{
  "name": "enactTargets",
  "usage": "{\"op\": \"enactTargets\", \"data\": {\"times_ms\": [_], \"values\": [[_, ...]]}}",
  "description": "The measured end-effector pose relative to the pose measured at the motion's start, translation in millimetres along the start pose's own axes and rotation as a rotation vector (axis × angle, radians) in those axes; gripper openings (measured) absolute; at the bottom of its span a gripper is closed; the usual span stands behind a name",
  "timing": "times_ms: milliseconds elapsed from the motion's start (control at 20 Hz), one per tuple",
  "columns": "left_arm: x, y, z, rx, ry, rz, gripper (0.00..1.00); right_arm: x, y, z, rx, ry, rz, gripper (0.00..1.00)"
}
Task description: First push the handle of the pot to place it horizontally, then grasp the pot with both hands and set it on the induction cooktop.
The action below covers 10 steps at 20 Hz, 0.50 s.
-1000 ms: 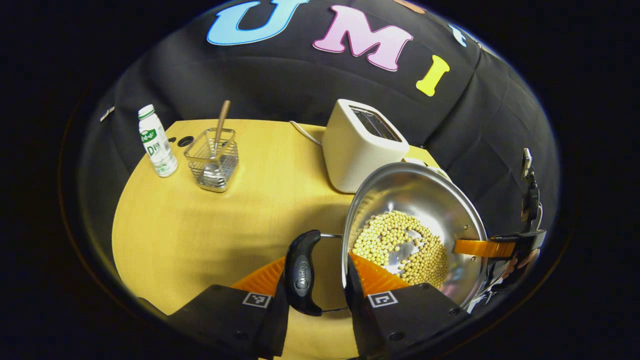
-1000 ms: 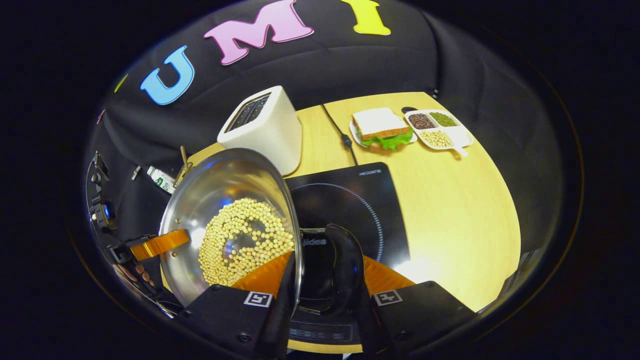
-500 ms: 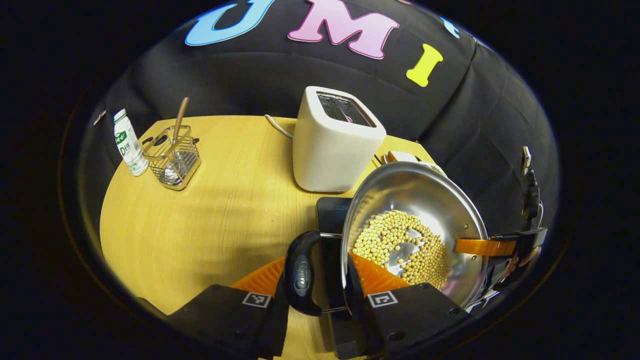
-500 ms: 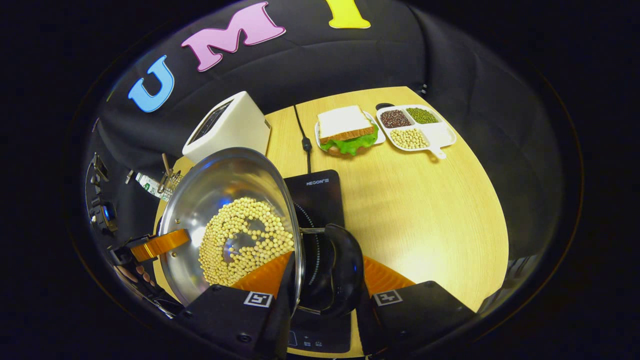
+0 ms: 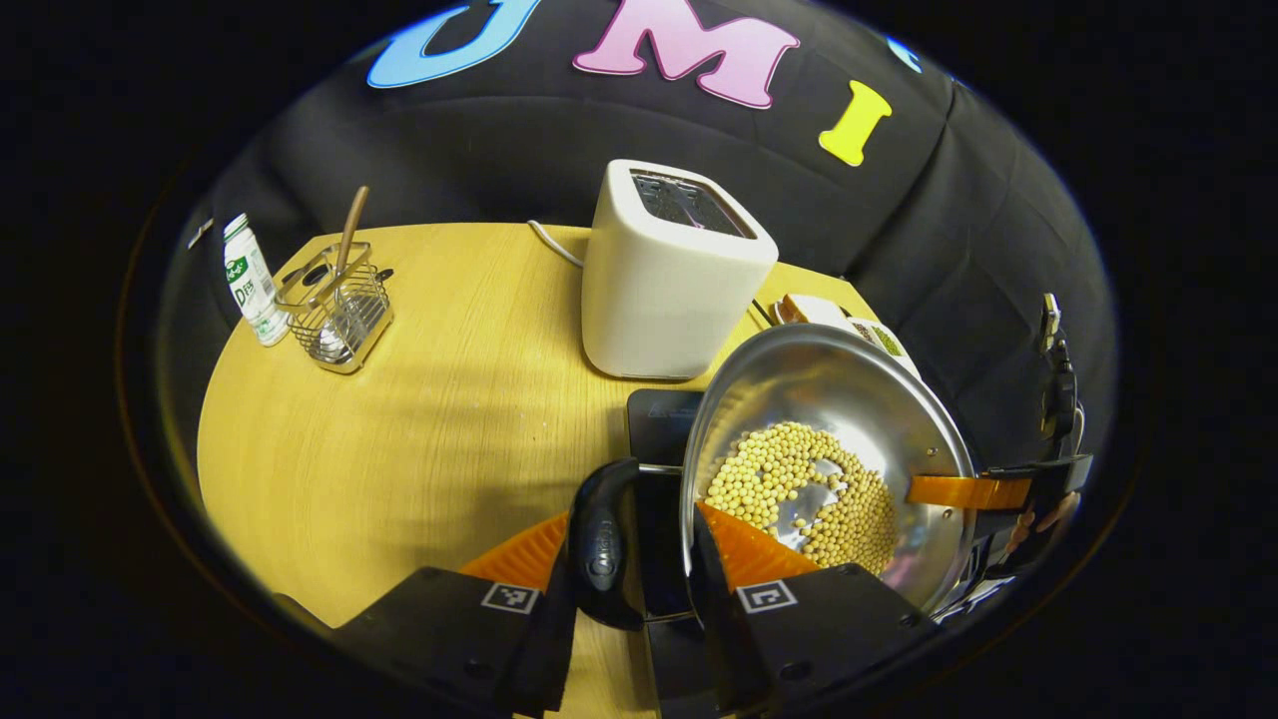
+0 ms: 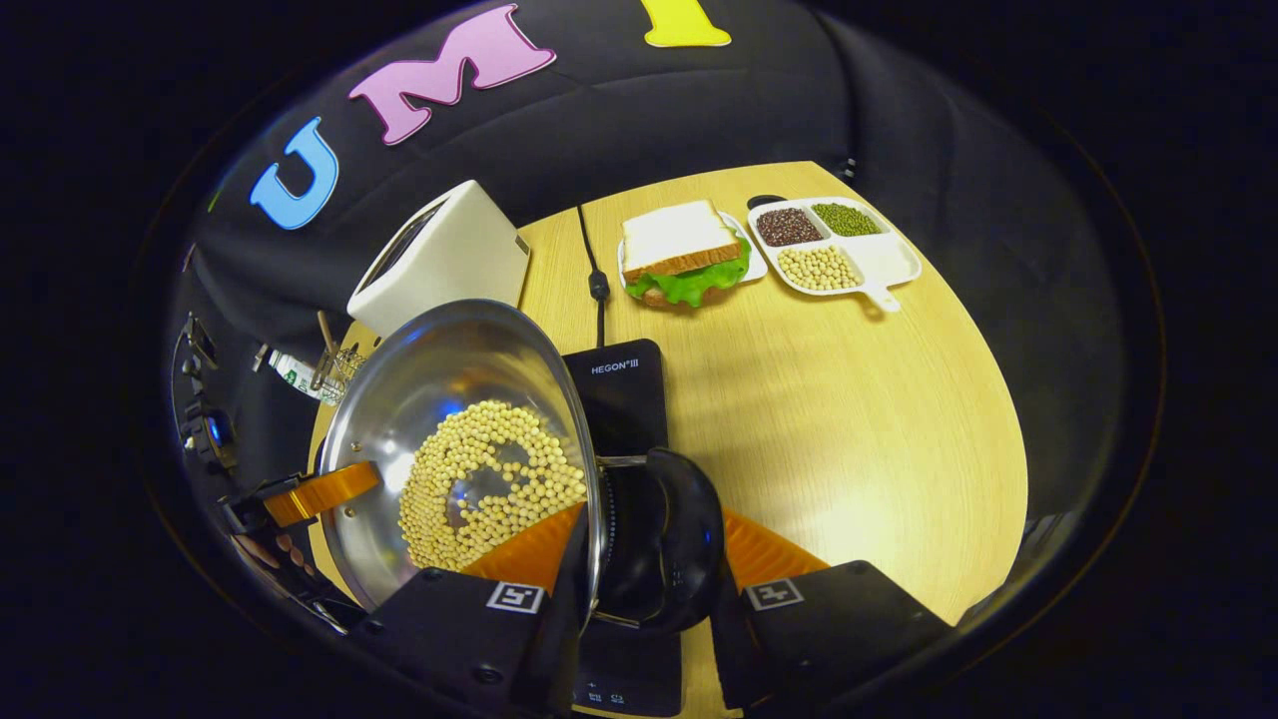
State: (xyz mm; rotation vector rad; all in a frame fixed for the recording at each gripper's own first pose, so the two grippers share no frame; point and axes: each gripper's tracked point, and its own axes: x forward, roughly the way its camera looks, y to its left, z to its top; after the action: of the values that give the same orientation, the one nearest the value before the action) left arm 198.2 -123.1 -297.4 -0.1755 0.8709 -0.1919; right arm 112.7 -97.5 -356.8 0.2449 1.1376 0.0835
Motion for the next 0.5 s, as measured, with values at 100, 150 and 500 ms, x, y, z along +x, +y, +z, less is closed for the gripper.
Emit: {"op": "enactTargets", "data": {"times_ms": [100,150,500], "values": [[-1,0,-1,0.008,0.005,0.004,0.58,1,-1,0,-0.002,-0.002,0.0,0.58],[0,0,-1,0.009,0.009,0.007,0.59,-1,0,0,0.001,-0.002,-0.001,0.58],[-10,2,7,0.038,-0.009,0.081,0.68,-6,0,6,-0.002,-0.03,-0.001,0.71]]}}
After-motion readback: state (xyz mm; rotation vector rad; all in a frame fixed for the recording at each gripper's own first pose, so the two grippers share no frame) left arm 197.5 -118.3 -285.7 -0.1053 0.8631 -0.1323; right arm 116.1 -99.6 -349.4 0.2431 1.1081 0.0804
